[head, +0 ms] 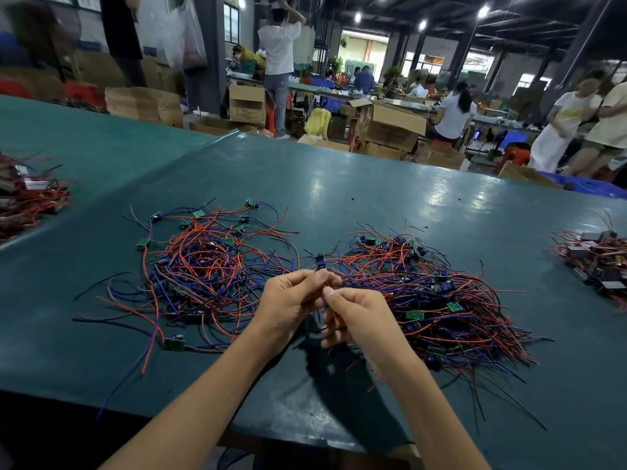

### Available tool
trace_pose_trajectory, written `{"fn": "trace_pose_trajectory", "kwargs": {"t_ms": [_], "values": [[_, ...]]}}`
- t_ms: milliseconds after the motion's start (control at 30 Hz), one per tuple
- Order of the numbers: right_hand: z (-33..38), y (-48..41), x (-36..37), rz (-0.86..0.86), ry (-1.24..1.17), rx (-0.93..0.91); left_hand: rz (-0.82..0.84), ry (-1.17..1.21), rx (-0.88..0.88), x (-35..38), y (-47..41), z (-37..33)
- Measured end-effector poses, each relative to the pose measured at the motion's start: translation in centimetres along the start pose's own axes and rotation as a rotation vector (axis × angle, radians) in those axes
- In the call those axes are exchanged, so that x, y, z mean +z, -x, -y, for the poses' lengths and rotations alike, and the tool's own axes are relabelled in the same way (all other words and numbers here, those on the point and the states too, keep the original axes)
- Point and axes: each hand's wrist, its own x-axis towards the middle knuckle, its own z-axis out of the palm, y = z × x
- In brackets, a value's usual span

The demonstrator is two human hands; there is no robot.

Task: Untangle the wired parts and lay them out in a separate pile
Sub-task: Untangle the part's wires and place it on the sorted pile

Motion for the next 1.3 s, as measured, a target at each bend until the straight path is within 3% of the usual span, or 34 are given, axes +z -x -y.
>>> {"fn": "trace_pose_trajectory", "kwargs": {"t_ms": [167,733,867,967,1067,1133,1300], "values": [[-0.1,1.8,1.0,0.035,-0.014,-0.010,-0.090,0.112,0.055,-0.3,-0.3,-0.2],[-1.3,7.4,-1.9,-0.019,0.239,-0.022,-0.118,-0.100,0.043,0.0,-0.4,0.5],[0.5,6.8,-2.5,0.067,0.383,0.141,-0.110,-0.110,0.075,0.0,-0.2,0.6],[3.7,5.2,-3.9,0.136,0.611,0.220,-0.063,0.014,0.062,0.2,-0.2,0.5],[5.9,2.6,-4.8,-0.070,0.488,0.009,0.052,0.106,0.032,0.6,0.0,0.3],[6.2,0.7,-4.0,-0.121,0.340,-0.083,0.132,0.127,0.015,0.8,0.2,0.1],[4.5,-2.5,-1.7,-0.029,0.023,0.054,0.199,0.106,-0.023,0.6,0.5,-0.1]]}}
